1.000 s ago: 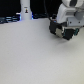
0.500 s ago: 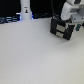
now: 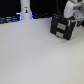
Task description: Open the kcup holder, insert the kcup into the holder, and close the kcup holder
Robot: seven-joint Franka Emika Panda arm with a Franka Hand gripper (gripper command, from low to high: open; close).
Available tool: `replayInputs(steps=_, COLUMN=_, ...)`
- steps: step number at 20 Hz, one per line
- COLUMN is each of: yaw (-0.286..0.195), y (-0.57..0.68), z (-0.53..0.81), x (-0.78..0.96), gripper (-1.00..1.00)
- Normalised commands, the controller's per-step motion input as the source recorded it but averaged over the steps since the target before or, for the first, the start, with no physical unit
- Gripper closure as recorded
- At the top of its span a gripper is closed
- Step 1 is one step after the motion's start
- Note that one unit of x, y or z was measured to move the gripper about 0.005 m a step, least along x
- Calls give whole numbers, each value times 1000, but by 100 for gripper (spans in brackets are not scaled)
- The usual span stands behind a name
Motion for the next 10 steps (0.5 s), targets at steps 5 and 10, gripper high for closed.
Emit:
replayInputs(steps=5, yaw=53, y=512, z=105, x=-477, gripper=-100)
replayInputs(steps=10, yaw=24, y=327, z=470, x=-163, gripper=-100)
